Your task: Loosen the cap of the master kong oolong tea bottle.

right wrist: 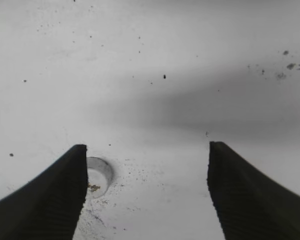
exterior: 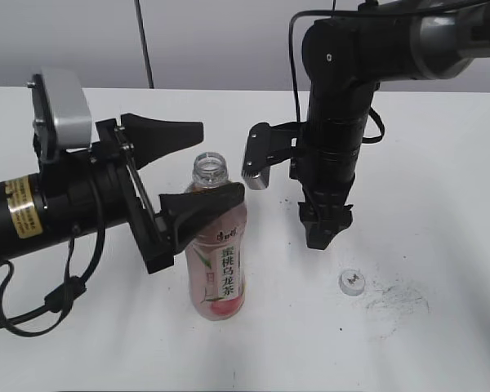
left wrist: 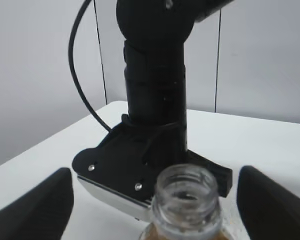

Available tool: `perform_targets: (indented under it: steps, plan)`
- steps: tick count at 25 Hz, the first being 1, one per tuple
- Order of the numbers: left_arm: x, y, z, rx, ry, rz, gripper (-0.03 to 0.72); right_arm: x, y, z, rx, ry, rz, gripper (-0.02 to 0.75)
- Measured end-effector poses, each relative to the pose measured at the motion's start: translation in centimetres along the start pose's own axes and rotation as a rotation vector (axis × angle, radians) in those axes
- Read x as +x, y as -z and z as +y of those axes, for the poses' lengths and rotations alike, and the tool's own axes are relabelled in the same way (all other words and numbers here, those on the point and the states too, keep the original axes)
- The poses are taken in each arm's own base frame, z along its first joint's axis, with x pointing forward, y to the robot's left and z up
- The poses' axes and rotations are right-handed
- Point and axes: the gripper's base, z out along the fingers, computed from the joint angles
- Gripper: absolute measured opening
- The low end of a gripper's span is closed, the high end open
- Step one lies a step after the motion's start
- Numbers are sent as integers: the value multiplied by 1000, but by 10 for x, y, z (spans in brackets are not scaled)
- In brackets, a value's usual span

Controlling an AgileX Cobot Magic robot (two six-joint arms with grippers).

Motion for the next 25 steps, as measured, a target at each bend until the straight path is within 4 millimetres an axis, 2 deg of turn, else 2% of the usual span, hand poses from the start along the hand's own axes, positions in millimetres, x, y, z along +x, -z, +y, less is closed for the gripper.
perform_targets:
  steps: [6,14,18,21,25]
  plan:
    - [-24,5,-3,-5,-21,-65,592,2,2,-1,12,-46,15,557]
    - [-66,20,-10,-29,-72,-150,590,7,26,0,83,-239,37,557]
    - [-77,30,-8,-128,-84,-60,589,10,29,-1,104,-315,58,557]
    - [-77,41,-2,-263,-79,78,589,12,34,-1,131,-419,62,556]
    - [-80,60,7,-477,36,199,587,18,42,1,151,-506,112,556]
